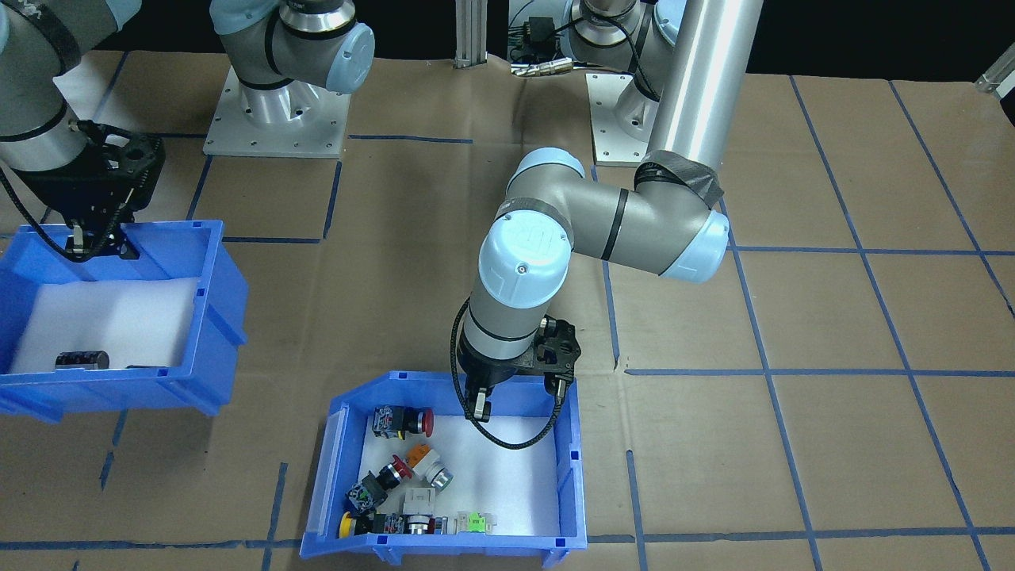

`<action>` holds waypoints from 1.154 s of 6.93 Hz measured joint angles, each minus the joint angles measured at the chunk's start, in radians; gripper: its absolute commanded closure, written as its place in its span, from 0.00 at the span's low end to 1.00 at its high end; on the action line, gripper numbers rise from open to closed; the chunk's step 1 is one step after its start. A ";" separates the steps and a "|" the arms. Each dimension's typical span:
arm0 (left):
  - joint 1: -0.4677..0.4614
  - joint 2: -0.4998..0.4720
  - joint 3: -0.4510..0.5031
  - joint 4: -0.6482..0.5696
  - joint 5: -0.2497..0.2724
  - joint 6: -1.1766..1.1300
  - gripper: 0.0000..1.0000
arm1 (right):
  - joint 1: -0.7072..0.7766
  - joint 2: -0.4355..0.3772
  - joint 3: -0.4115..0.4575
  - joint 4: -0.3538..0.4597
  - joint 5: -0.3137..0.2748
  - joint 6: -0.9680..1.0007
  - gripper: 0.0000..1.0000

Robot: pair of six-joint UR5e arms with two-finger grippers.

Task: Place button box in front

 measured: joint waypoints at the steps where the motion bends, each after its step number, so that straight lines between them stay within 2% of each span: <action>1: -0.003 0.003 -0.001 -0.003 0.000 -0.005 0.98 | 0.000 -0.016 0.014 0.001 0.000 0.000 0.94; 4: -0.012 0.007 -0.006 -0.010 0.001 -0.033 0.93 | 0.001 -0.050 0.044 0.001 0.000 0.006 0.94; 5: -0.013 0.011 -0.008 -0.013 0.001 -0.040 0.74 | 0.001 -0.058 0.046 0.002 0.001 0.008 0.94; 6: -0.013 0.013 -0.010 -0.017 0.001 -0.043 0.39 | 0.002 -0.065 0.048 0.004 0.003 0.010 0.94; 8: -0.013 0.016 -0.011 -0.019 0.005 -0.062 0.01 | 0.004 -0.082 0.072 0.005 0.006 0.012 0.94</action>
